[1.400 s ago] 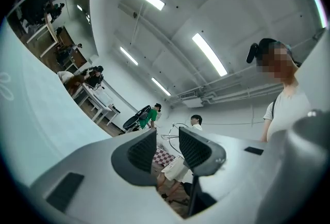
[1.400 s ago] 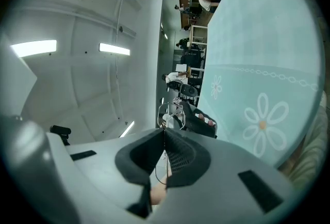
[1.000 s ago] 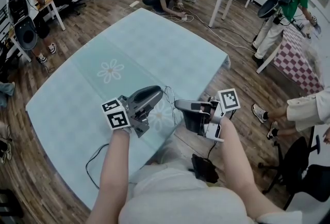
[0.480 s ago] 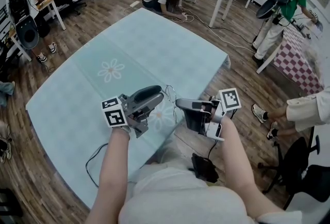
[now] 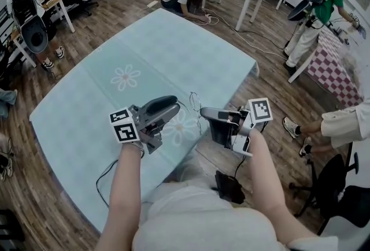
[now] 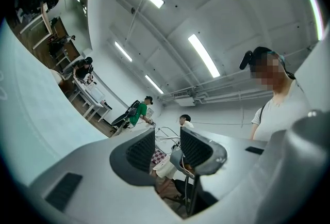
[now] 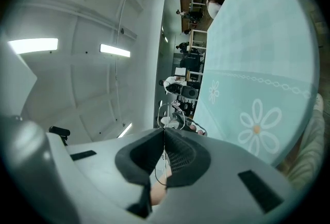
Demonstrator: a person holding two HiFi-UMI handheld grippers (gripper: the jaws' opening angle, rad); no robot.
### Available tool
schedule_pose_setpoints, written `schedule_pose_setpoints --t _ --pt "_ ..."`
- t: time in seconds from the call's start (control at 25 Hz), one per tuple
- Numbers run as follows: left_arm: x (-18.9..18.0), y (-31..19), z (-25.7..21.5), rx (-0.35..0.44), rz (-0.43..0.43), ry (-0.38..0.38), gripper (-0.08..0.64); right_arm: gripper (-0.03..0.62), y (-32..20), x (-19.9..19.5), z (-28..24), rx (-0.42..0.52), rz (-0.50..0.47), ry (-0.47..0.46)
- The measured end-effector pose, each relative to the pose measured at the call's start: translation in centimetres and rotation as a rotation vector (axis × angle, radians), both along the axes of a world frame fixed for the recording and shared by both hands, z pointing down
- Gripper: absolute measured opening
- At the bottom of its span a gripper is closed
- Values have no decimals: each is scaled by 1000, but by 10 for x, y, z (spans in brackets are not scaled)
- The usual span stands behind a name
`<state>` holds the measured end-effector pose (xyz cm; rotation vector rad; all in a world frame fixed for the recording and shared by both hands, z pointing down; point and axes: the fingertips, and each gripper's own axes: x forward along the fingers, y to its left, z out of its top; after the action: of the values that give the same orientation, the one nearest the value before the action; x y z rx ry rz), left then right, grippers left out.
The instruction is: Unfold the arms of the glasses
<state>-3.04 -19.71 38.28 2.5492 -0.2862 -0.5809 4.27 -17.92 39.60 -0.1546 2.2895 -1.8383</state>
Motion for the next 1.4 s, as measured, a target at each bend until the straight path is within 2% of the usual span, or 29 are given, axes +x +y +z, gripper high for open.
schedule_pose_setpoints --t 1.0,1.4 --pt "-27 22 -1 113 -35 -189 91 11 -12 9 8 10 112 48" --pt "-36 32 7 127 -33 -233 68 11 -16 11 13 5 171 63"
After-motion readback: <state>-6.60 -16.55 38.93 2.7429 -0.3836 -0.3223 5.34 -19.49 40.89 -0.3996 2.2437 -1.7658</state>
